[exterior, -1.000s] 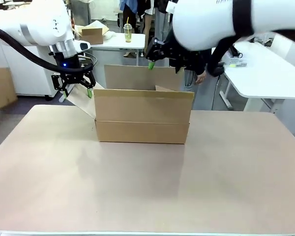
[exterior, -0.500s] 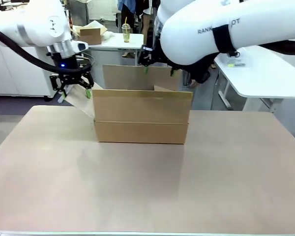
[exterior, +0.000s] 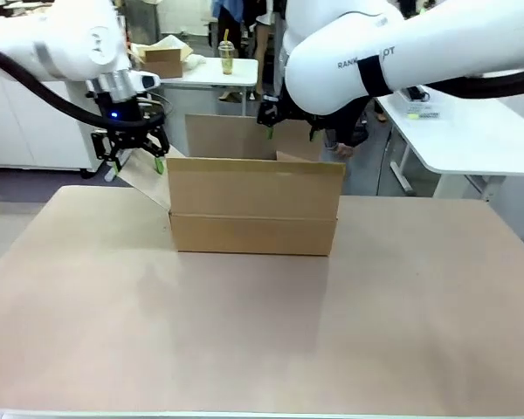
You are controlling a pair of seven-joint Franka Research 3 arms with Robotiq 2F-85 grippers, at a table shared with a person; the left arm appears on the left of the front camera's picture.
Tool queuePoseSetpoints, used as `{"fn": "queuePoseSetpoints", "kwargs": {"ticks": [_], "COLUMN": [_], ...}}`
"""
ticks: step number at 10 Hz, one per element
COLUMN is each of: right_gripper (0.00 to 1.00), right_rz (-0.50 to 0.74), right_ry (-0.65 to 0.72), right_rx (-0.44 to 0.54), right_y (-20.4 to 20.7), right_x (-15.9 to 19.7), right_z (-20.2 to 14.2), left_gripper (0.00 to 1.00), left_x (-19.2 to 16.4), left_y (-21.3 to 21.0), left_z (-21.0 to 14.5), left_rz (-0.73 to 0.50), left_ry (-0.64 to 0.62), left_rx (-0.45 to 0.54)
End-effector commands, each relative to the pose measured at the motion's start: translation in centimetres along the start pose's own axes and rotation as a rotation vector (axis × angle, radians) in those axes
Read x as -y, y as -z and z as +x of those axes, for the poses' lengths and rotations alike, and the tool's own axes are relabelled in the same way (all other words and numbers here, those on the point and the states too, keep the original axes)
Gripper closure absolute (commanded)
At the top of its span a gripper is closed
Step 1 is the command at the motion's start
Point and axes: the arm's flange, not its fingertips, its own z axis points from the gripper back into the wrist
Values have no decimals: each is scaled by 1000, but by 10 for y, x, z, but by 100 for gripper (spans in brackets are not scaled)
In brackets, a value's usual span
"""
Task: Pack the gift set into the box.
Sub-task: Place both hands on the side flaps of the Package Box and spread them outward.
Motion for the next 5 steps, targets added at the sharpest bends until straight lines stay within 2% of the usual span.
{"fn": "queuePoseSetpoints", "kwargs": {"ticks": [1, 3, 5], "right_gripper": [0, 0, 0], "right_rz": [-59, -181, -236], "right_ry": [-70, -55, -68], "right_rx": [-64, -97, -101], "right_y": [7, 35, 41], "right_x": [-28, -35, -33], "right_z": [22, 20, 14], "left_gripper": [0, 0, 0], "left_x": [-1, -1, -1], "left_y": [-1, -1, -1], "left_z": [0, 0, 0], "left_rz": [19, 19, 19], "left_ry": [-15, -15, -15], "left_rx": [9, 9, 9]}}
